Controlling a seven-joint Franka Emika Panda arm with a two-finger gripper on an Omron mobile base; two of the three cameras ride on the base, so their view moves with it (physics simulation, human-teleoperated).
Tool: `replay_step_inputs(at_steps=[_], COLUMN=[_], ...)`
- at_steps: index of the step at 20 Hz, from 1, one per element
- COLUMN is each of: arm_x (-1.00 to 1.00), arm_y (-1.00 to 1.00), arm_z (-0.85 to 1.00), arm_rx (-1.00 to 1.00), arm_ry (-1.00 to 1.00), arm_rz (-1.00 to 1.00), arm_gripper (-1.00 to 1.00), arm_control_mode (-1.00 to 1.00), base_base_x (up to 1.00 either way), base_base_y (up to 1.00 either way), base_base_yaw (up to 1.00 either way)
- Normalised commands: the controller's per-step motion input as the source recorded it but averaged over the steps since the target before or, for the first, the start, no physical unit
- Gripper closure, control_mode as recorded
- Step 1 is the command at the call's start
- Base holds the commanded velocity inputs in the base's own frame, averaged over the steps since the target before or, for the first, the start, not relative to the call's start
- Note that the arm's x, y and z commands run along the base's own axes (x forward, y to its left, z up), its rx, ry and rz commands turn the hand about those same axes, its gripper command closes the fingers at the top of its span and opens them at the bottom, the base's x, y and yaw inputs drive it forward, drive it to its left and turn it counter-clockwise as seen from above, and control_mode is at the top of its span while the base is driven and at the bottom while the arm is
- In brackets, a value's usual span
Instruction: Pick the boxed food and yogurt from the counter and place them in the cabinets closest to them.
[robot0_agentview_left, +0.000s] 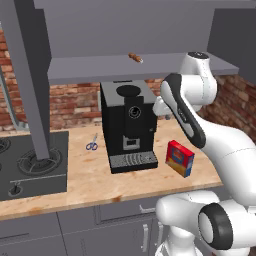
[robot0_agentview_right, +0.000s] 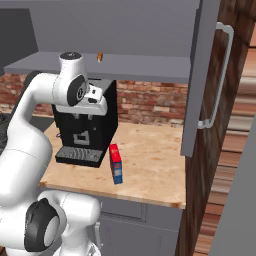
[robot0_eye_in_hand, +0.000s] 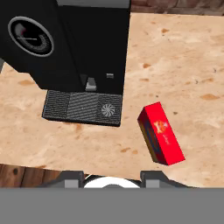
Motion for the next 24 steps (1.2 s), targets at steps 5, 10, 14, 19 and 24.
replay_step_inputs(at_steps=[5,10,14,19,24], arm_x=[0.0,0.0,0.0,0.0,0.0], arm_y=[-0.1,-0.35,-0.51,-0.46,-0.17], arm_z=[-0.05,-0.11,-0.17,-0.2,-0.06], arm_rx=[0.0,0.0,0.0,0.0,0.0], arm_ry=[0.01,0.01,0.01,0.03,0.0], arm_rz=[-0.01,-0.02,-0.03,-0.04,-0.01], arm_gripper=[-1.0,-1.0,-1.0,-1.0,-1.0], arm_control_mode=[-1.0,-1.0,-1.0,-1.0,-1.0], base_base_x=[0.0,0.0,0.0,0.0,0.0], base_base_y=[0.0,0.0,0.0,0.0,0.0], base_base_yaw=[0.0,0.0,0.0,0.0,0.0])
